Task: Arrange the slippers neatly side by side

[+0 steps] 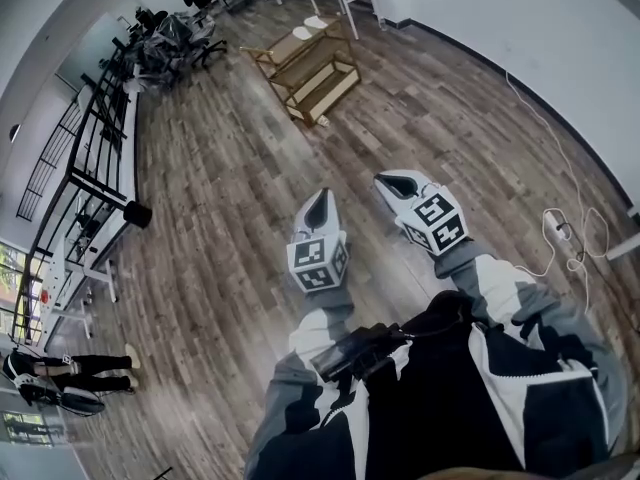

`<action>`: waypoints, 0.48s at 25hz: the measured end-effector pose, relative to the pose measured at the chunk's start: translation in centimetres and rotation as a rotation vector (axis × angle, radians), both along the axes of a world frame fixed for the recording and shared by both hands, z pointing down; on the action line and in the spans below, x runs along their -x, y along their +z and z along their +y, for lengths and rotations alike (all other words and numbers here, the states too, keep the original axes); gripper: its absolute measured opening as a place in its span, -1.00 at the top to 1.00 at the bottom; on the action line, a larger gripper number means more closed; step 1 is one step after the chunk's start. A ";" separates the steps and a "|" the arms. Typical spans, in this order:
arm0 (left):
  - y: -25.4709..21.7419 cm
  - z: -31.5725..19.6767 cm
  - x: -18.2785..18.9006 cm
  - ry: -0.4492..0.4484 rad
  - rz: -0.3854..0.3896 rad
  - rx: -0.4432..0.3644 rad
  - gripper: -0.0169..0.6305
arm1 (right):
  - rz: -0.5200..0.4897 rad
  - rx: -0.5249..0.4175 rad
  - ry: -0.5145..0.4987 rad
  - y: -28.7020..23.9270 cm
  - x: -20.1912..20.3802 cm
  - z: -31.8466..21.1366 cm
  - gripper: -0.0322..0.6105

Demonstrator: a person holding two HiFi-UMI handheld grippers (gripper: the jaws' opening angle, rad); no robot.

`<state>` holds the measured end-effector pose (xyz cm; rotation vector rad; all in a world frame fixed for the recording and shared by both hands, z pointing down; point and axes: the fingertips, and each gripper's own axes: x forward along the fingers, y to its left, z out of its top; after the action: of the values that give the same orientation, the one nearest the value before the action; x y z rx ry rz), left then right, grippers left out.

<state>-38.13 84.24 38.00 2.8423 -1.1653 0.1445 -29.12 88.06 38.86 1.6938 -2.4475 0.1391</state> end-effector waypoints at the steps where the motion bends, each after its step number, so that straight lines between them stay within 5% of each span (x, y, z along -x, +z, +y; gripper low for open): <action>1: 0.1 -0.6 -0.4 0.005 0.000 0.001 0.91 | 0.001 0.002 0.005 0.1 -0.4 -0.5 0.89; 12: 0.7 -9.6 -4.8 -0.025 0.000 0.016 0.91 | -0.014 0.009 -0.020 0.9 -5.2 -10.1 0.89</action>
<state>-33.35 74.68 38.74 2.8129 -1.1940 0.1510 -23.94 77.98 39.73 1.6700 -2.4685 0.1598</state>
